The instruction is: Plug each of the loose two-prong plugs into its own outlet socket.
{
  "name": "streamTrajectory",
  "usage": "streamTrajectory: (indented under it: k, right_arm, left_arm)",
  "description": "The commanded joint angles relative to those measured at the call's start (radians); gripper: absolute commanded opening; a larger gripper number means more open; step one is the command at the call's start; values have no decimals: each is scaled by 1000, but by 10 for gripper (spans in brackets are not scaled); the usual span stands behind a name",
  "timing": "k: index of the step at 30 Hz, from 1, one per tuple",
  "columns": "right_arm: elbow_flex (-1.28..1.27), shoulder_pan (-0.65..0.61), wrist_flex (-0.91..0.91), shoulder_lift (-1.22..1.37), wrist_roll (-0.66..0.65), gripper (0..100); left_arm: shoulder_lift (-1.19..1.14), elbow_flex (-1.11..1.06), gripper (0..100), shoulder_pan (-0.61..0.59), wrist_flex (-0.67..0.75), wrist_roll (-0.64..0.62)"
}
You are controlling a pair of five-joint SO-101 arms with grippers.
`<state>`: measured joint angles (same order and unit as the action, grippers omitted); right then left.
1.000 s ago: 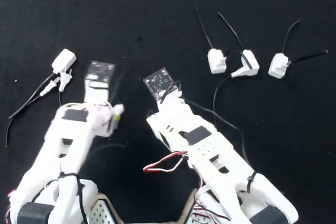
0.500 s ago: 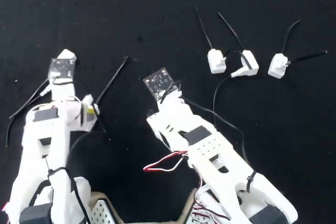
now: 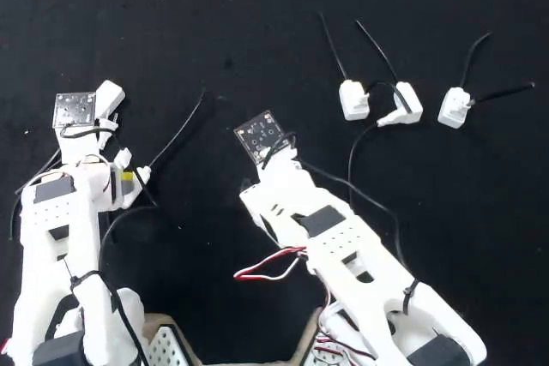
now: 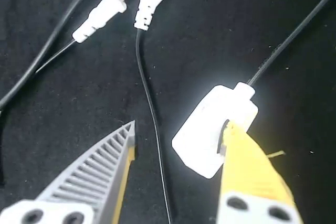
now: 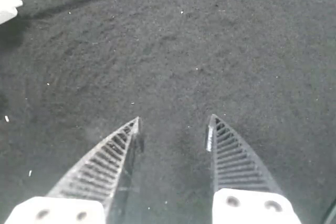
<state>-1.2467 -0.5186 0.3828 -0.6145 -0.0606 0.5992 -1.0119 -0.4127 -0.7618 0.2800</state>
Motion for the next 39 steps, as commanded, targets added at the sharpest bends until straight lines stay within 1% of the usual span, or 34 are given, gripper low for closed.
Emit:
streamTrajectory:
  k: [1,5,8,15,17,21,25,26,28,31,33,35,37,39]
  right_arm:
    - [33,12,-28,-35,8,181]
    - [33,12,-28,-35,8,181]
    - [33,12,-28,-35,8,181]
    - [33,12,-28,-31,8,181]
    - [33,12,-28,-31,8,181]
    - [33,12,-28,-31,8,181]
    - [33,12,-26,-31,8,181]
    - [33,12,-26,-31,8,181]
    - [33,12,-26,-33,8,181]
    - [33,14,-26,-35,8,181]
    - [33,15,-26,-35,8,181]
    - [33,17,-26,-35,8,181]
    - [33,17,-26,-35,8,181]
    - [33,18,-26,-35,8,181]
  left_arm:
    - [23,67,260,-4,3,11]
    - [21,67,260,1,3,9]
    - [14,47,260,31,-14,9]
    - [25,39,260,193,-133,12]
    - [25,58,260,211,-153,14]
    - [25,168,260,159,-212,14]
    - [14,265,260,51,-235,17]
    - [12,255,260,35,-221,20]
    - [12,191,260,2,-157,68]
    - [12,62,260,-47,-9,144]
    - [12,-18,260,-67,100,166]
    - [12,-67,260,-74,176,169]
    - [12,-107,260,-58,193,164]
    - [23,-133,260,4,133,163]
